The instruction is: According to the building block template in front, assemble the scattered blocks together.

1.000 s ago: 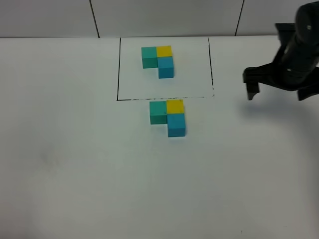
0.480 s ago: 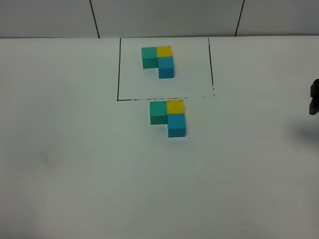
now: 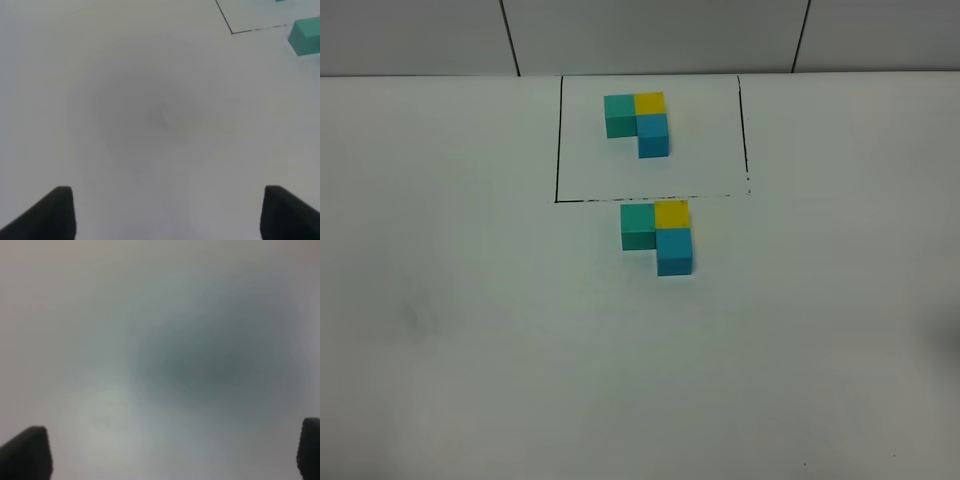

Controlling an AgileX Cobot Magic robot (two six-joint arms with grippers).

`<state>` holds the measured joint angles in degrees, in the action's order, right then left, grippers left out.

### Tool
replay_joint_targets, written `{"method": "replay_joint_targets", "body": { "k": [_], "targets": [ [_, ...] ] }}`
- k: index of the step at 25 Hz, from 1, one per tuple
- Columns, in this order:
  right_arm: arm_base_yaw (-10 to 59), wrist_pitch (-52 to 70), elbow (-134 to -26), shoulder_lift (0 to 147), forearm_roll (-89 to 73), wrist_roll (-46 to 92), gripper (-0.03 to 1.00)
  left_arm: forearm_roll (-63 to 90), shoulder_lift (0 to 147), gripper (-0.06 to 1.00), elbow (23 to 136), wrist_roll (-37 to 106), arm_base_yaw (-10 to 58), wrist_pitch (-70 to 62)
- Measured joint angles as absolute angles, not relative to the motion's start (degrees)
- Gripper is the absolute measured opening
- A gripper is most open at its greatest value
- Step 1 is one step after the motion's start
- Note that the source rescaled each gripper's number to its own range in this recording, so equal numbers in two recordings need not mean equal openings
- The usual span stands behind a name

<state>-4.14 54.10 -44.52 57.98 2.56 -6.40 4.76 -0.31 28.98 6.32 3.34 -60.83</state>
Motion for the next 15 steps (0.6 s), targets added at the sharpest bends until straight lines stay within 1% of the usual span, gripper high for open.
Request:
{"method": "replay_joint_targets", "body": {
  "k": [8, 15],
  "targets": [
    [-4.14, 57.92, -35.86, 38.16, 2.22, -4.12, 1.00, 4.76, -0.31, 0.75, 28.98, 6.32, 3.34, -60.83],
    [-2.79, 59.62, -31.69, 27.59, 1.04, -2.28, 1.00, 4.76, -0.31, 0.75, 28.98, 6.32, 3.34, -60.83]
  ]
}}
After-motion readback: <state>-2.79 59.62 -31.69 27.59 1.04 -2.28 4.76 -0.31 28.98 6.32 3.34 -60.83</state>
